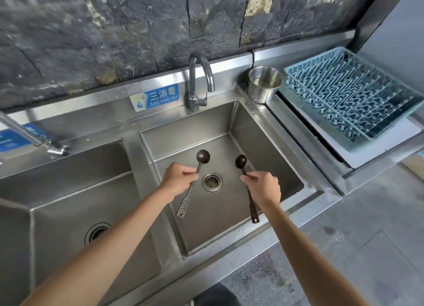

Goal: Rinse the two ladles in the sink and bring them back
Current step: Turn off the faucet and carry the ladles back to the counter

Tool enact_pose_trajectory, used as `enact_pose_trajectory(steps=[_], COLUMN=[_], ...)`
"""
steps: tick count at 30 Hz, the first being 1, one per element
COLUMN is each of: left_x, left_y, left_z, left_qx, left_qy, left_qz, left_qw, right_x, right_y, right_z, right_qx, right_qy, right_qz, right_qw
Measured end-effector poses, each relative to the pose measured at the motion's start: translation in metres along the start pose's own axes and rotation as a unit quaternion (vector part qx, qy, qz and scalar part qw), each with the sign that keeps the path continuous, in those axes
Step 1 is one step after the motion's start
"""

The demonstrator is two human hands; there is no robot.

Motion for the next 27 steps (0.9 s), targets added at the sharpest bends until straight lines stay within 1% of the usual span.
enact_pose_trajectory(steps=[2, 5, 6, 8, 10, 13, 16, 20, 23, 27], left_x=[0.022, 0.057, 0.071, 0.098, 0.126, 0.162, 0.196, 0.243, 0.276, 0.317], left_y=[-0.002, -0.004, -0.006, -0.01, -0.016, -0.024, -0.02, 0.001, 0.019, 0.048], left_z=[0.007, 0.021, 0.024, 0.029, 0.028, 0.024, 0.018, 0.011, 0.008, 0.008], left_qx=[0.11, 0.171, 0.181, 0.183, 0.17, 0.15, 0.139, 0.125, 0.114, 0.058], left_qy=[-0.013, 0.01, 0.021, 0.038, 0.054, 0.087, 0.098, 0.113, 0.126, 0.157], left_qz=[-0.021, -0.059, -0.076, -0.118, -0.157, -0.202, -0.225, -0.243, -0.279, -0.332], left_qw=[0.994, 0.984, 0.98, 0.975, 0.971, 0.964, 0.96, 0.955, 0.945, 0.928], right_x=[0.022, 0.059, 0.072, 0.105, 0.141, 0.192, 0.244, 0.307, 0.347, 0.396], right_y=[-0.004, -0.009, -0.009, -0.01, -0.014, -0.026, -0.041, -0.058, -0.07, -0.085], right_z=[-0.004, -0.009, -0.009, -0.009, -0.009, -0.006, 0.007, 0.034, 0.055, 0.087], right_qx=[-0.061, -0.153, -0.208, -0.336, -0.409, -0.437, -0.454, -0.467, -0.476, -0.472], right_qy=[-0.003, 0.027, 0.042, 0.075, 0.089, 0.087, 0.102, 0.122, 0.134, 0.159], right_qz=[0.014, 0.035, 0.037, 0.028, 0.028, 0.057, 0.106, 0.169, 0.207, 0.243], right_qw=[0.998, 0.987, 0.977, 0.939, 0.908, 0.893, 0.879, 0.86, 0.844, 0.832])
Point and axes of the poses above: each hand's wrist, its own x-axis away from the middle knuckle, its own y-axis out of the palm, z = x × y, the point moved 1 cm from there along -x, towards the middle knuckle, and after that the axes turned 15 degrees about x, right-handed, at the moved point
